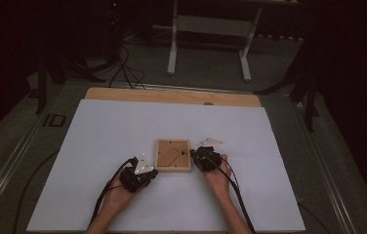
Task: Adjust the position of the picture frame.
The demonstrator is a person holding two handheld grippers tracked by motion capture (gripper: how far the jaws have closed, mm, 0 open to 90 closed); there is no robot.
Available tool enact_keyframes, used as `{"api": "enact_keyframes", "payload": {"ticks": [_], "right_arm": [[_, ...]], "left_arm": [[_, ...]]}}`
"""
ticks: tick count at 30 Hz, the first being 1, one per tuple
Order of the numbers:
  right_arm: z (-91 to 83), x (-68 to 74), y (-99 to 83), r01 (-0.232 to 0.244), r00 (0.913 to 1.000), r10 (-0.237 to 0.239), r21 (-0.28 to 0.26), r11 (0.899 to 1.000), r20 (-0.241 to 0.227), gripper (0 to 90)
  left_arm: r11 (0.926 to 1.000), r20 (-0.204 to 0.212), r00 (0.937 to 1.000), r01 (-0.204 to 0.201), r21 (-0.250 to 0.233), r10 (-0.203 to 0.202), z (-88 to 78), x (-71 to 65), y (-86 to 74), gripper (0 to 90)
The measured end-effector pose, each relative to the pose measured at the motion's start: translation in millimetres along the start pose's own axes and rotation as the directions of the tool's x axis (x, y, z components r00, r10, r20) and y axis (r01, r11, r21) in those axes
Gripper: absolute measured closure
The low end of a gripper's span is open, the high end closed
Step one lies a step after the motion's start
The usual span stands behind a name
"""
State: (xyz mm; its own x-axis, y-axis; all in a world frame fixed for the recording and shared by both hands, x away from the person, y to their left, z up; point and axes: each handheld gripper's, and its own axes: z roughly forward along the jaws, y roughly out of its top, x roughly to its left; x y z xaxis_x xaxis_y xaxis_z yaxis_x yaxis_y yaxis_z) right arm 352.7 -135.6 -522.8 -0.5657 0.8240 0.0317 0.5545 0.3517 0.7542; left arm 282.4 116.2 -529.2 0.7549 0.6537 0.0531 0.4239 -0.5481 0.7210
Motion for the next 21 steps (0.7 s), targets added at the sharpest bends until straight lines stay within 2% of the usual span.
{"api": "enact_keyframes", "payload": {"ticks": [21], "right_arm": [[5.5, 2.8, 5.0, 0.002, 1.0, -0.002, 0.003, 1.0, -0.004, 86.6]], "left_arm": [[0.9999, -0.012, 0.9999, -0.008, 0.009, 0.008, 0.7, 0.8, -0.6, 87.5]]}}
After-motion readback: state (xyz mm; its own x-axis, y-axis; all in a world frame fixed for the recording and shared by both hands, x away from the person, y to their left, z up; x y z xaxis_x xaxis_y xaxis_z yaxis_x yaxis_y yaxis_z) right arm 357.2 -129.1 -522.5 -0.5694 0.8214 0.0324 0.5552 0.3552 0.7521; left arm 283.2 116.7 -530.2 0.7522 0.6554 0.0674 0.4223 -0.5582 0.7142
